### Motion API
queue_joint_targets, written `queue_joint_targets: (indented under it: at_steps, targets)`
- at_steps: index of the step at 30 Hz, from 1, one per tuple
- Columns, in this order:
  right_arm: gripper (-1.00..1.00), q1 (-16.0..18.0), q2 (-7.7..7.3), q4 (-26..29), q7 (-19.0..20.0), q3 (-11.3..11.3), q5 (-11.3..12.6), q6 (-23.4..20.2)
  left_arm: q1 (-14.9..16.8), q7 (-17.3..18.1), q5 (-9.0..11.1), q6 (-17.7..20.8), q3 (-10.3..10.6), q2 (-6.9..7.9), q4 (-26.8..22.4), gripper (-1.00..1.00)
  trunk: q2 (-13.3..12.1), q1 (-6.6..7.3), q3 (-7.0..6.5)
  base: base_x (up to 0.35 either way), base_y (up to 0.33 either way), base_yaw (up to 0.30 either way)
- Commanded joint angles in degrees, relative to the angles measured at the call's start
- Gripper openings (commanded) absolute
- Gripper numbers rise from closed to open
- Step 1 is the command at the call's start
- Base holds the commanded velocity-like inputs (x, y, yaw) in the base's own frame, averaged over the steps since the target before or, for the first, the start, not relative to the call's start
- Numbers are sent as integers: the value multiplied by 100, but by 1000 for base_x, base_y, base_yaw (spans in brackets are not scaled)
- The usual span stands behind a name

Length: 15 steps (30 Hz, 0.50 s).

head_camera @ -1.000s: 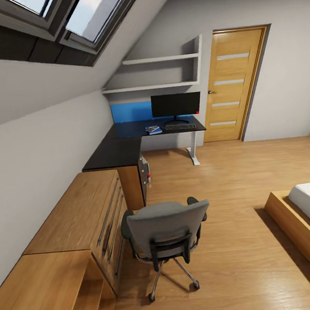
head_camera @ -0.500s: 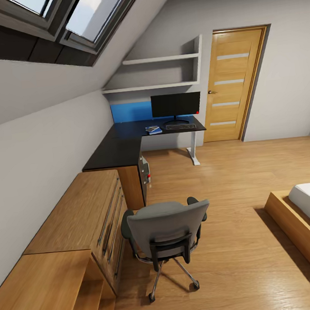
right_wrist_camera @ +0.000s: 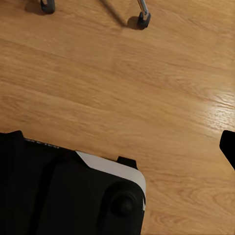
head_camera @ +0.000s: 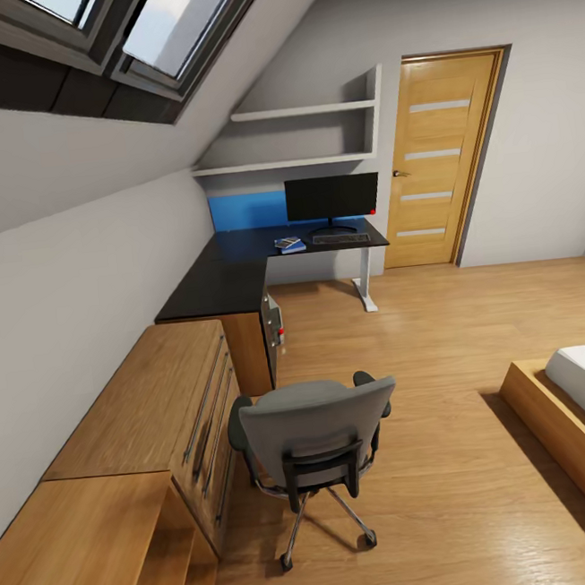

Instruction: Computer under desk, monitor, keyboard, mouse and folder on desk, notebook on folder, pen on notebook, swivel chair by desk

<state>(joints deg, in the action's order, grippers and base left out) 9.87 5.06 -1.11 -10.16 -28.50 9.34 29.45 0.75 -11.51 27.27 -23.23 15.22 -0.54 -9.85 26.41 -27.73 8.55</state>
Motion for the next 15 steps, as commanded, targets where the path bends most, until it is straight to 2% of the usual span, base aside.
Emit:
queue_joint_targets:
  at_steps: [1, 15]
  targets:
    - [100, 6, 3, -12, -12, -50, 50, 26, 4, -45, 15, -13, 49, 1, 0, 100, 52, -25, 29, 0, 0, 0]
    - [100, 6, -5, 19, -12, -45, 54, 43, 4, -29, 15, 41, 51, 6, -24, 100, 614, -333, 281, 0, 0, 0]
